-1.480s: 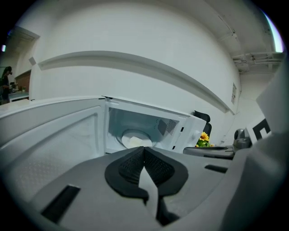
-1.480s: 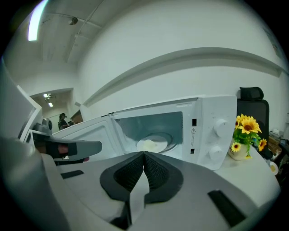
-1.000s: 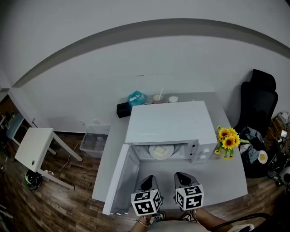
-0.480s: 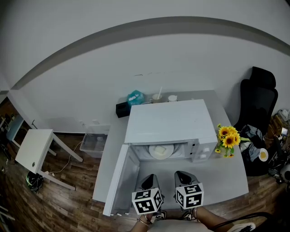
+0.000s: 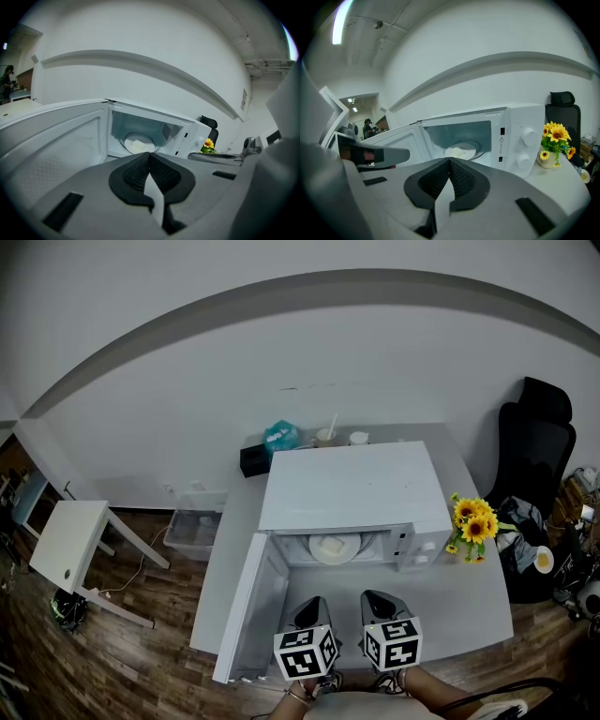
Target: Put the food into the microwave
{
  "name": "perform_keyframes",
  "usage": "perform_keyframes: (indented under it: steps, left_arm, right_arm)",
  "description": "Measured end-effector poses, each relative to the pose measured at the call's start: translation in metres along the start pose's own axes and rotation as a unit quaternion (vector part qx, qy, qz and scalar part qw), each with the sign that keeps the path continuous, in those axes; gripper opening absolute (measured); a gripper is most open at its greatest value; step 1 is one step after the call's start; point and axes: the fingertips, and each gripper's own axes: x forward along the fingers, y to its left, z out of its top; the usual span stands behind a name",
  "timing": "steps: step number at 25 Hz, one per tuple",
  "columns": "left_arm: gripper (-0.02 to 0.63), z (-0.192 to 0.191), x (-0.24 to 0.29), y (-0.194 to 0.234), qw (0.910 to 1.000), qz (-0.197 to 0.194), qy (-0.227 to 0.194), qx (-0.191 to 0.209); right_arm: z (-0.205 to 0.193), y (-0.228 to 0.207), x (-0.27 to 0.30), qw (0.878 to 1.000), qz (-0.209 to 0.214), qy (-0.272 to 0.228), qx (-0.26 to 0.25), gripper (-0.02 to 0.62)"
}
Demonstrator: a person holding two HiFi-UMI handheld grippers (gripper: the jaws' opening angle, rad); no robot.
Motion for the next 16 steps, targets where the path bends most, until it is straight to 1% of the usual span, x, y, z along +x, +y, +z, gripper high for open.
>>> perform_keyframes:
  steps: [16]
  left_arm:
    - [0.003,-0.011,0.000,-0.001,0.9999,-0.003,0.010,-0.012]
  right_arm:
    - [-0.007,-0.004,-0.006,1.000,-0.015,0.005,-0.016,0.015]
